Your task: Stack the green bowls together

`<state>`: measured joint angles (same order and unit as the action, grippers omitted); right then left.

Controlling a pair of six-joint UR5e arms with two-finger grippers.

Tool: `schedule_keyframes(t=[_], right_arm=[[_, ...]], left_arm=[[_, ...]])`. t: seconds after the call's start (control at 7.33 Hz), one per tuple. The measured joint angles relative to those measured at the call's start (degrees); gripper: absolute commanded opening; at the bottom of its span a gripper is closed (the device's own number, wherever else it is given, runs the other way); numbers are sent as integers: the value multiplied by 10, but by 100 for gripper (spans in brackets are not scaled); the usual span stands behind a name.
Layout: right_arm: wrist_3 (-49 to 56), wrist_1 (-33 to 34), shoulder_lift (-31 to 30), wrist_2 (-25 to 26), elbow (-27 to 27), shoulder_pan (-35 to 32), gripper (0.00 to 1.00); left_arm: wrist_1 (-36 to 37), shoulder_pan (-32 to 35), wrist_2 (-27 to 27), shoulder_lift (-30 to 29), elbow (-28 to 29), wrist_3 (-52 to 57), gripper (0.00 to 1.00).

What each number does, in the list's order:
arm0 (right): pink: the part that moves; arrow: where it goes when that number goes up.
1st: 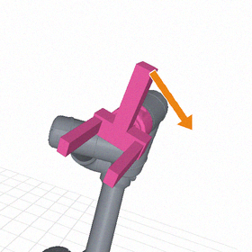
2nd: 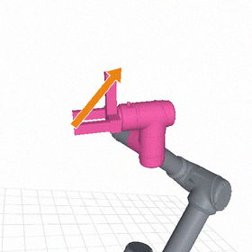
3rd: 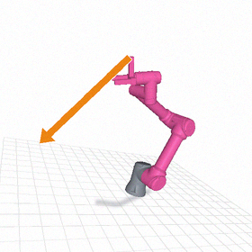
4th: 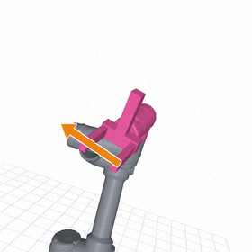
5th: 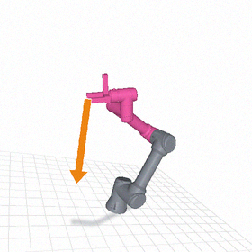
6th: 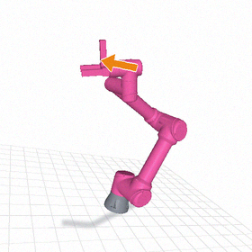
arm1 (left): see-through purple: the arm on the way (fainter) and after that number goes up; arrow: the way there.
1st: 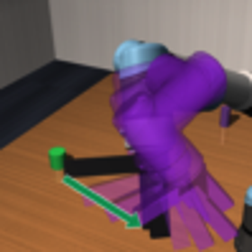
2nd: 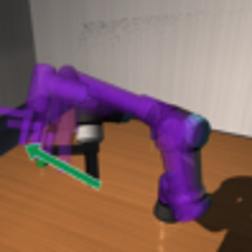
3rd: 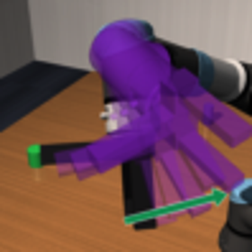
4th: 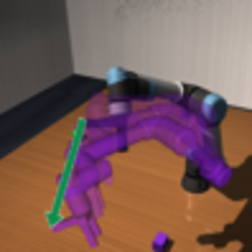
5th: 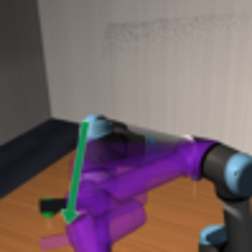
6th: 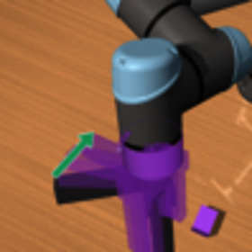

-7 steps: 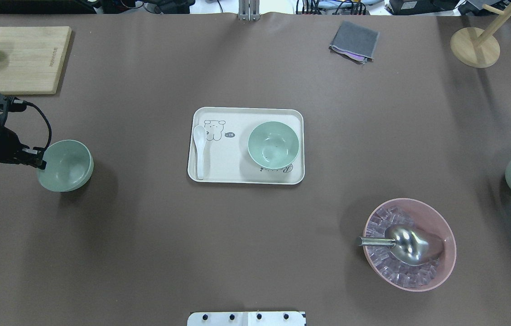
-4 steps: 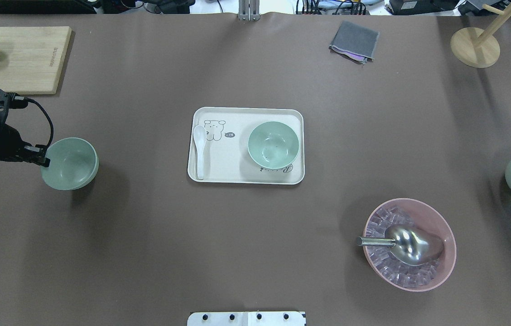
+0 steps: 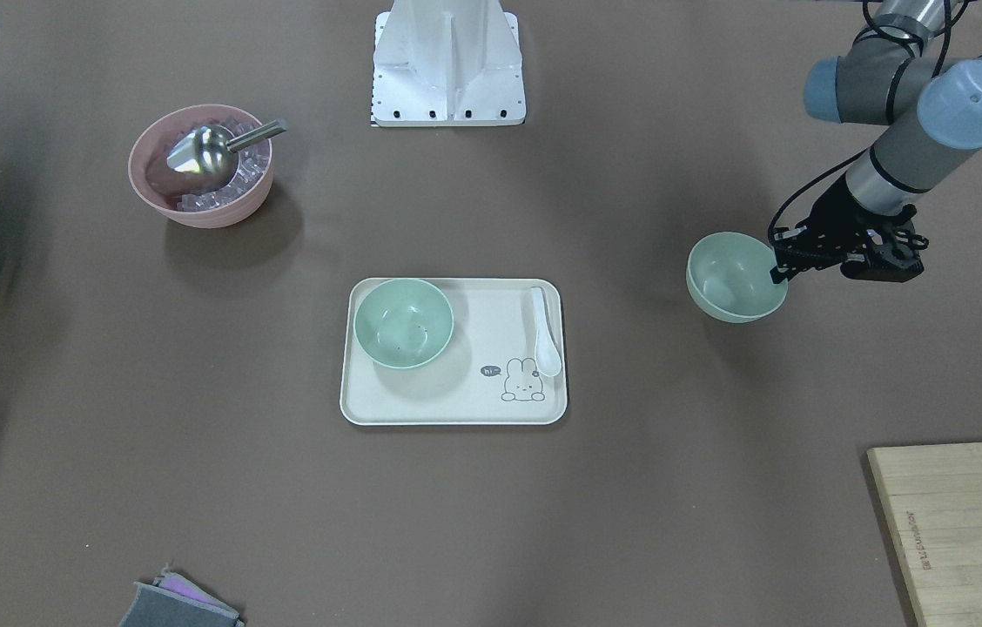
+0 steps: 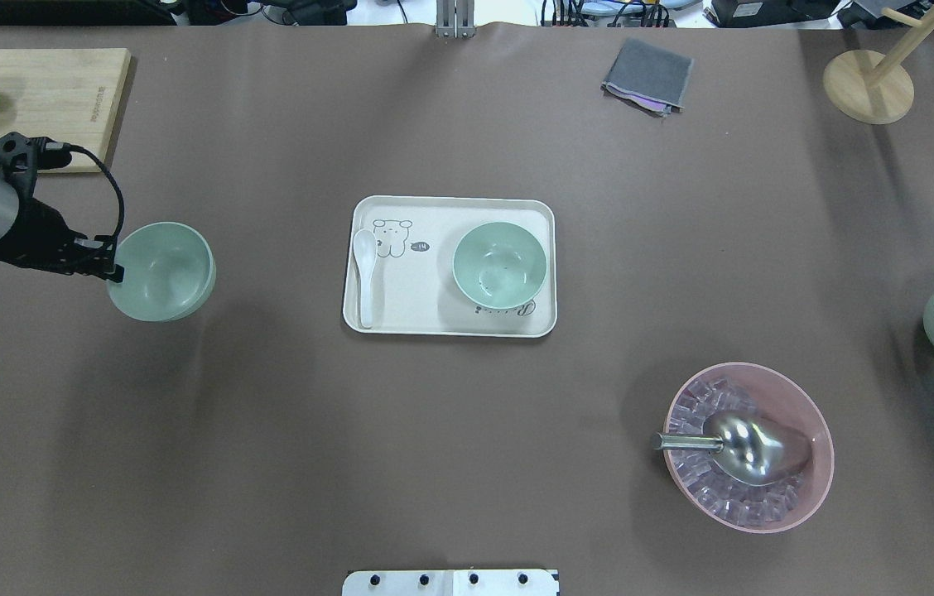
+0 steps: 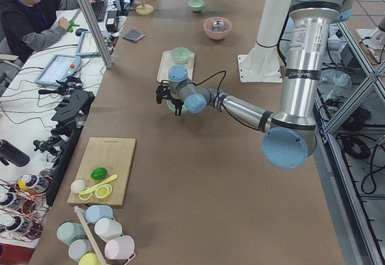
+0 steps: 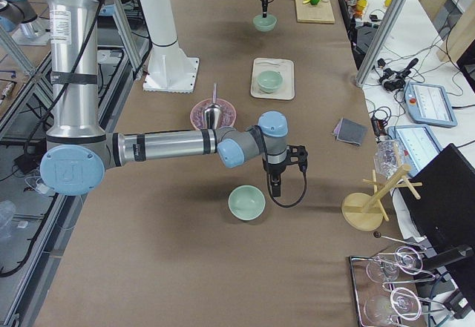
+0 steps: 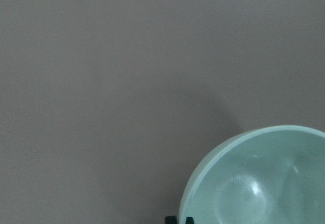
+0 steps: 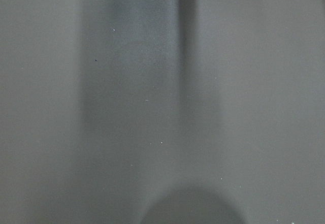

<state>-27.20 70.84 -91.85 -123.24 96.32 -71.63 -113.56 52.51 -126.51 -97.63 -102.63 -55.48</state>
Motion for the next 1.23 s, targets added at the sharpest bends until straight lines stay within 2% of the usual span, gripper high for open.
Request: schedule_keyframes(t=[0.27,0.55,0.82,1.23], right_arm=[[0,-3,-1,0,0,0,100],[0,-7,-2,0,0,0,100],[0,-8,-3,0,0,0,100],[0,-8,-3,0,-1,0,100]], left_arm=[[117,-22,4,-77,-37,-52,0],[208,-62,8,-168,-45,-122,0],[238,-97,16,-233,-37,-193,0],[243,-132,46,-315,12,-275,0]])
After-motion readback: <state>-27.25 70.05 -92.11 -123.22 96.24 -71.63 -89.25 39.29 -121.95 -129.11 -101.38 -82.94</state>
